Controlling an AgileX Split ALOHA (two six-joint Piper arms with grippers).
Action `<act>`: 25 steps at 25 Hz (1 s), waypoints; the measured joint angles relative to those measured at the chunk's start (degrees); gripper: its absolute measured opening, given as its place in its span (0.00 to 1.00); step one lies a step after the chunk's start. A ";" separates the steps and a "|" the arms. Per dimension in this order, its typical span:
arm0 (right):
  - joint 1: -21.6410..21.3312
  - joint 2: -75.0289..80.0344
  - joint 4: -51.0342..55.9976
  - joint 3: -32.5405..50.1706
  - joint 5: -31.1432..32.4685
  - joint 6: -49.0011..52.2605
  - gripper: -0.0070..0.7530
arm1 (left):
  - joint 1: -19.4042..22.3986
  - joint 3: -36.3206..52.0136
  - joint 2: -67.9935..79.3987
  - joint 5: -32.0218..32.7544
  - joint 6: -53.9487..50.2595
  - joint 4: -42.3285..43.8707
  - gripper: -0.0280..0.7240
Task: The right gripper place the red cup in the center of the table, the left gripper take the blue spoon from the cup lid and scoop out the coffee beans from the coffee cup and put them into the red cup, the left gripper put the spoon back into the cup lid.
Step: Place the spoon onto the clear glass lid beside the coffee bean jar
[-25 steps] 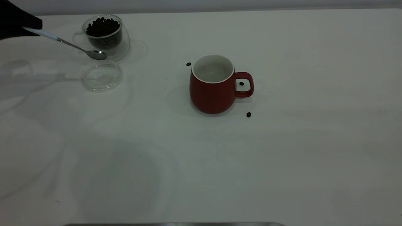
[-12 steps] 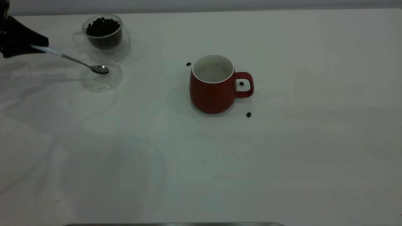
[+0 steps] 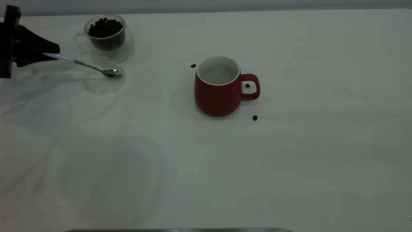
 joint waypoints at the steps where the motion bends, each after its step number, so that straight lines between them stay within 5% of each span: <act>1: 0.00 0.00 0.00 0.00 0.00 0.00 0.32 | -0.45 0.00 0.38 0.00 0.27 -0.48 0.20; 18: 0.00 0.00 0.00 0.00 0.00 0.00 0.32 | -2.24 0.00 1.50 -0.46 0.62 -1.83 0.22; 25: 0.00 0.00 0.00 0.00 0.00 0.00 0.32 | -2.24 0.00 1.74 -1.10 0.62 -0.77 0.42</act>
